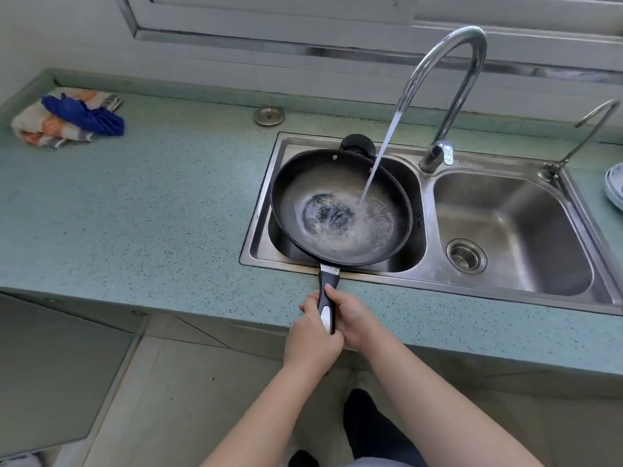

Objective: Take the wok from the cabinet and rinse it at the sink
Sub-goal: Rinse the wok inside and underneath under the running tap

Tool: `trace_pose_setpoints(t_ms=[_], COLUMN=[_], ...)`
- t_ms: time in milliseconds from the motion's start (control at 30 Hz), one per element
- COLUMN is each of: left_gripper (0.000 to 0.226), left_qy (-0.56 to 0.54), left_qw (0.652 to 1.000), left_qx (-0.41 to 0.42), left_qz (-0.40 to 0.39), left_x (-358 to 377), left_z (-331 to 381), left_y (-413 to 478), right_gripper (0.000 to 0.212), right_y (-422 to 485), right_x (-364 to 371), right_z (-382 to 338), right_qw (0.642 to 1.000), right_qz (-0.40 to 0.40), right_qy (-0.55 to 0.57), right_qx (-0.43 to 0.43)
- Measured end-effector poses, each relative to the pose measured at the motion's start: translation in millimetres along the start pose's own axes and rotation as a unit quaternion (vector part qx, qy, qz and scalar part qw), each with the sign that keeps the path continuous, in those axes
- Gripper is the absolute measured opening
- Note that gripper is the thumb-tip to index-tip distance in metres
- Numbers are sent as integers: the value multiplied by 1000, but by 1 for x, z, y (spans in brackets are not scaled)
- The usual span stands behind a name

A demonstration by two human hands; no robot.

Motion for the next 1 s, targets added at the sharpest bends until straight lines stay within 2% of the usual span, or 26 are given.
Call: trace_pose_setpoints(t_ms=[133, 267, 367, 400, 467, 500, 600, 733, 833, 1000], left_gripper=[62, 49, 40, 39, 43, 44, 49, 55, 50, 37], left_qy=[-103, -198, -311, -345, -390, -401, -411, -430, -459, -414], left_qw=[994, 978, 945, 932, 909, 902, 894, 881, 861, 861], left_qx=[40, 52, 49, 51, 66, 76, 88, 92, 92, 45], left_qz=[-12, -38, -84, -100, -128, -139, -155, -172, -197, -292], left_x=[1, 10, 21, 25, 31, 33, 35, 35, 30, 19], left_z=[1, 9, 8, 8, 9, 12, 14, 14, 13, 9], left_y=[0, 1, 0, 0, -1, -1, 0, 1, 1, -3], right_gripper=[40, 33, 18, 18, 37, 40, 20, 29, 30, 35], right_y=[-1, -6, -8, -9, -13, -15, -18, -21, -20, -16], right_x=[-5, -12, -11, -10, -12, -13, -16, -12, -6, 0], right_z=[-4, -7, -17, -20, -25, -27, -27, -28, -32, -33], right_qw=[999, 995, 990, 988, 983, 983, 989, 993, 997, 997], right_qz=[25, 25, -13, -33, -70, -82, -58, -19, 3, 33], right_qy=[-21, 94, 135, 142, 147, 144, 106, 80, 30, -29], right_qx=[-12, -22, -43, -53, -78, -84, -84, -82, -75, -68])
Point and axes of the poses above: each hand's wrist, its own y-axis towards the middle knuckle, its own x-axis out of the palm, z = x × y, the point moved 8 cm from there along y, towards the middle knuckle, and after that the axes turned 15 degrees about -z, right-handed, at the moved point
